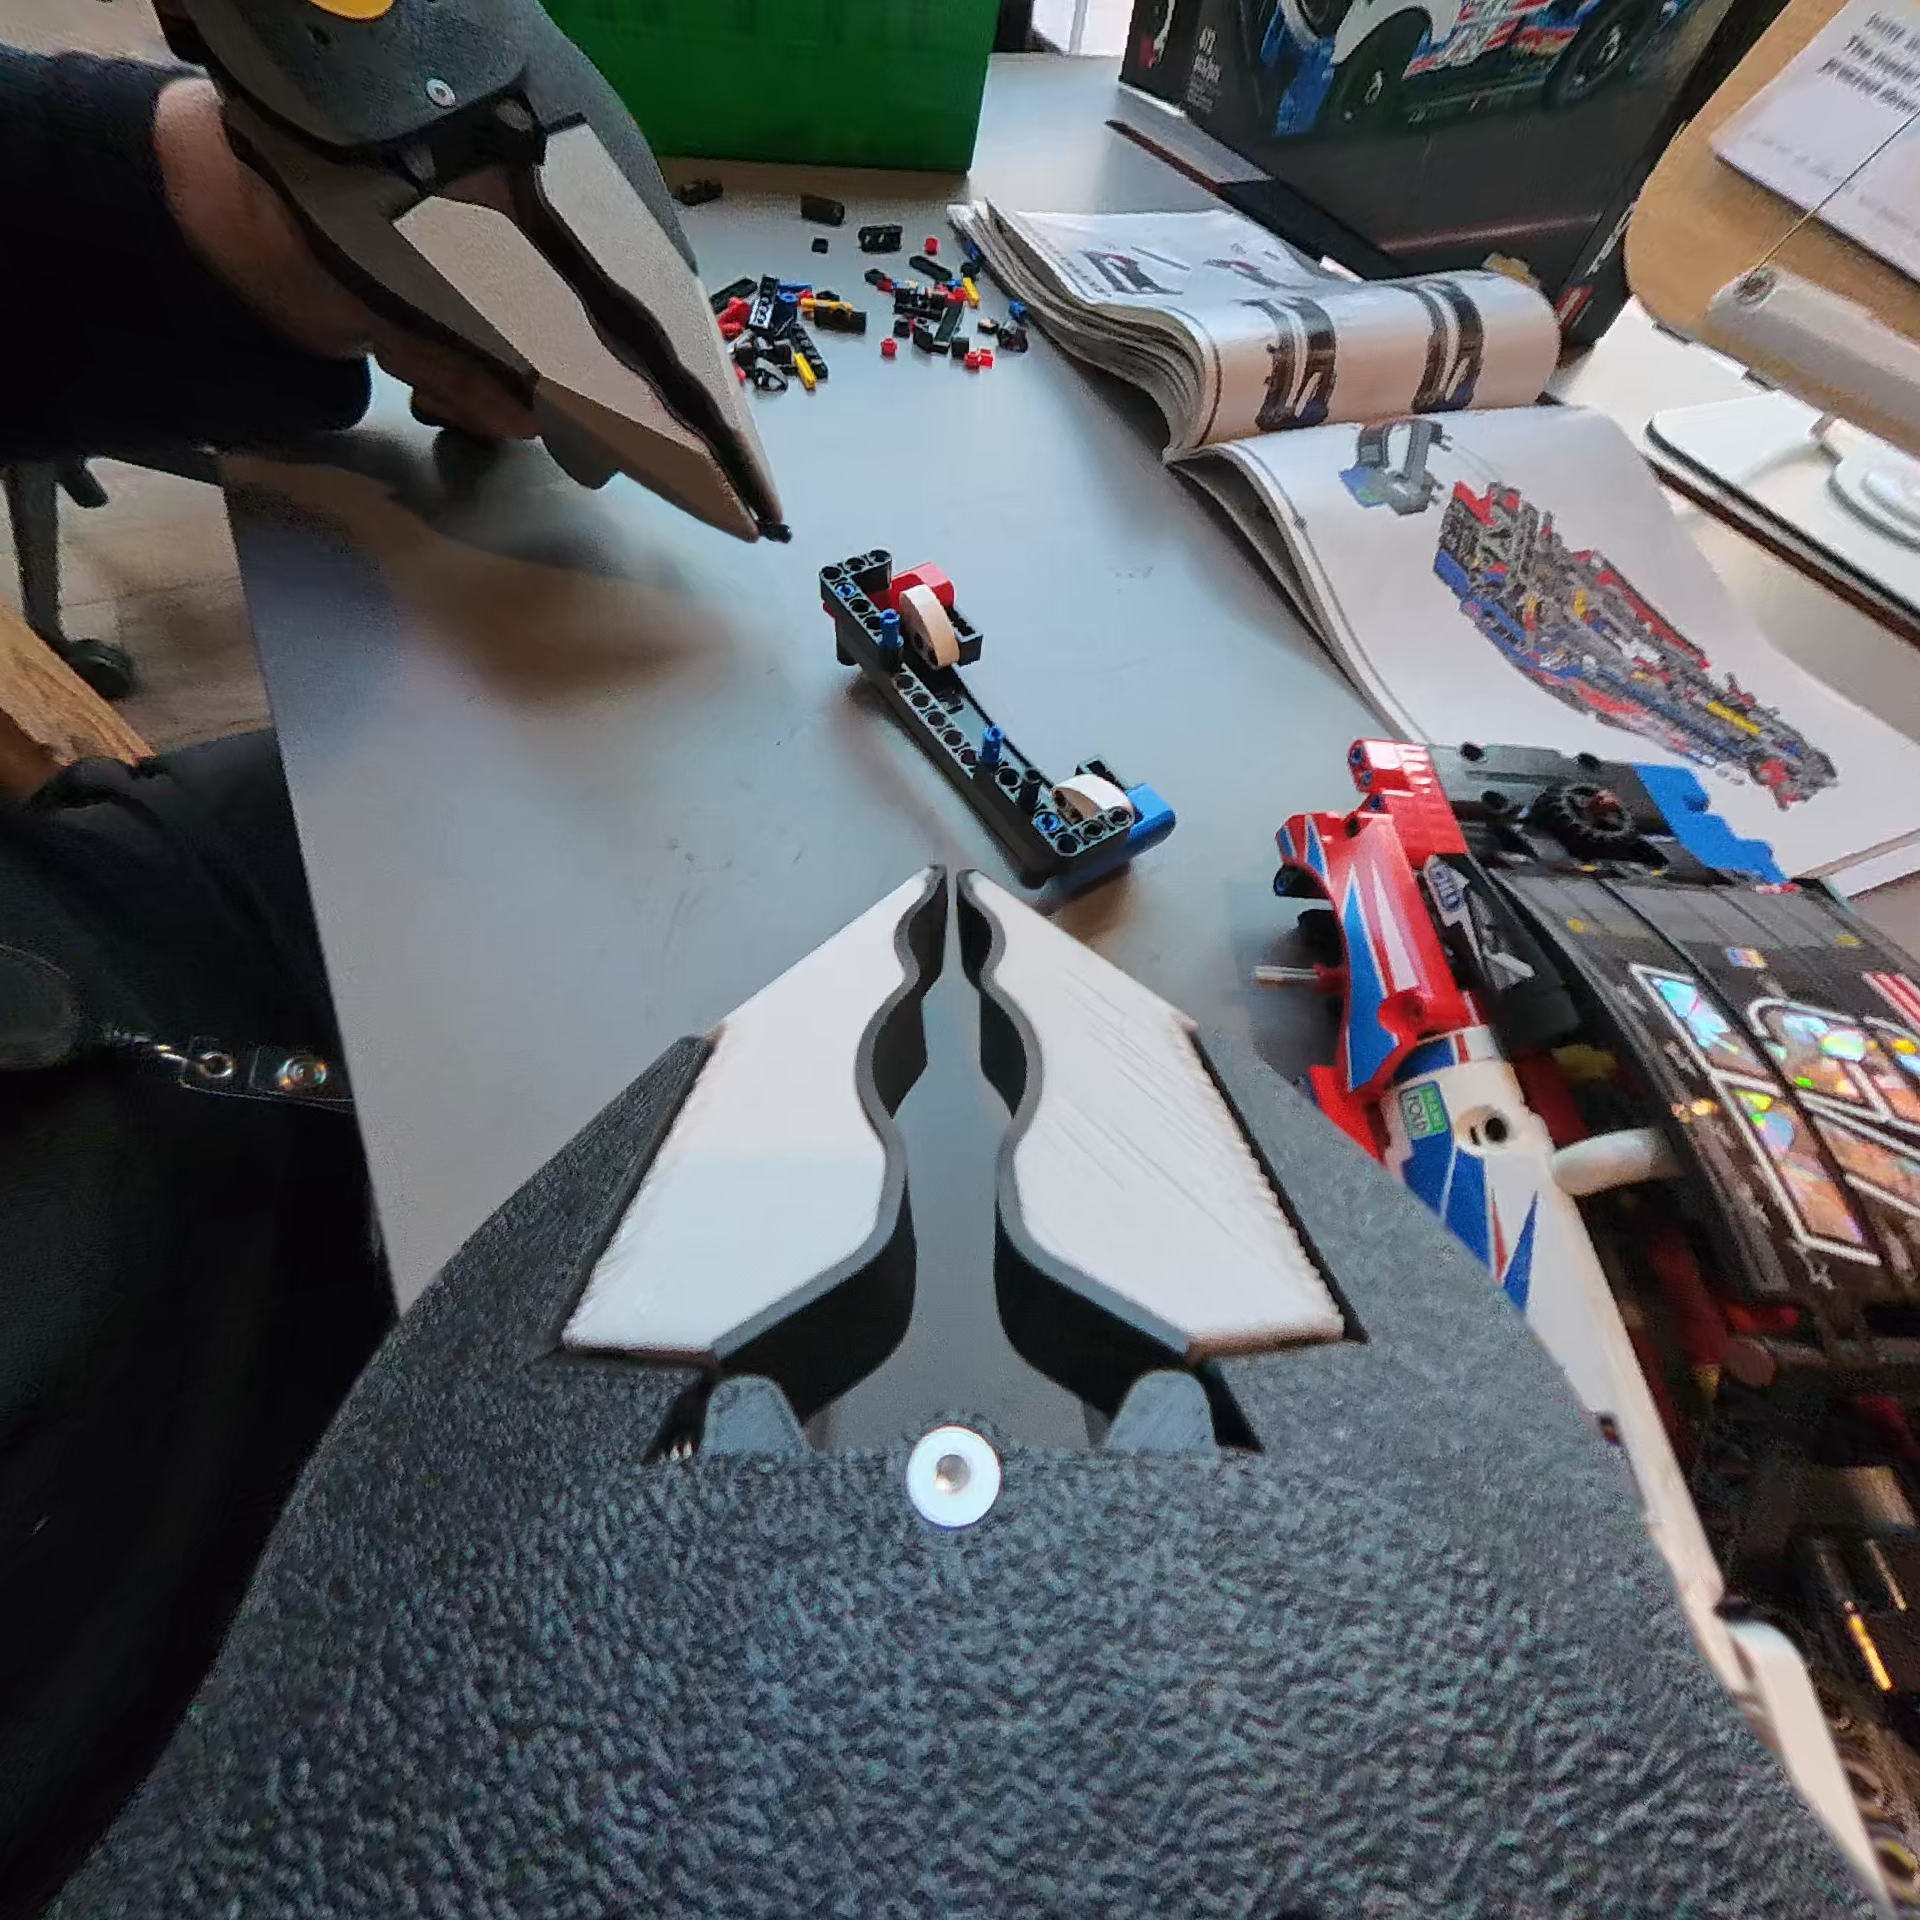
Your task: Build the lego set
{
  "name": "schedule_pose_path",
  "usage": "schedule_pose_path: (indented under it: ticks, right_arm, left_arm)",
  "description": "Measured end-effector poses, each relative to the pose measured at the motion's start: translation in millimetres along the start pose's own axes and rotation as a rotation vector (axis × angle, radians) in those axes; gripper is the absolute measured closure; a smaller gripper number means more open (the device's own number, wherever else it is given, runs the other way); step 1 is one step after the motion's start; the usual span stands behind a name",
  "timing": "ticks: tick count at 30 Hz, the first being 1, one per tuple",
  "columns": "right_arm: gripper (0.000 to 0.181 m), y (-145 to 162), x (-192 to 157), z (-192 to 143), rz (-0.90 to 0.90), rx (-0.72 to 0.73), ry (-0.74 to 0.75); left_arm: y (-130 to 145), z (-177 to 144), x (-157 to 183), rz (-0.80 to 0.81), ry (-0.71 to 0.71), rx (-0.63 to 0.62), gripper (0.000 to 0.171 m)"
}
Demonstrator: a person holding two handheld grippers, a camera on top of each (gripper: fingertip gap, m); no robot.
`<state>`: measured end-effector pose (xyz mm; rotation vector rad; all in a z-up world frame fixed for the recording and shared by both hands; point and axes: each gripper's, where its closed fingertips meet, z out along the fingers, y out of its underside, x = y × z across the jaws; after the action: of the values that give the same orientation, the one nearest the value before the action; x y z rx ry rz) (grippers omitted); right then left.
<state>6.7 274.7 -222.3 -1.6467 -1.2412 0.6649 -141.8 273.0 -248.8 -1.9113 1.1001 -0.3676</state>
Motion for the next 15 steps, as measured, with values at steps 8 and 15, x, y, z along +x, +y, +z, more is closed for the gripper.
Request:
schedule_pose_path:
  ticks: [8,15]
  right_arm:
    - [0.180,-16,18,11,-0.110,0.080,0.120]
    - [0.181,-24,38,15,-0.138,0.115,0.252]
  left_arm:
    - [-8,-2,-8,0.017,0.006,0.067,0.171]
    - [-19,-3,-13,-0.039,0.071,0.146,0.170]
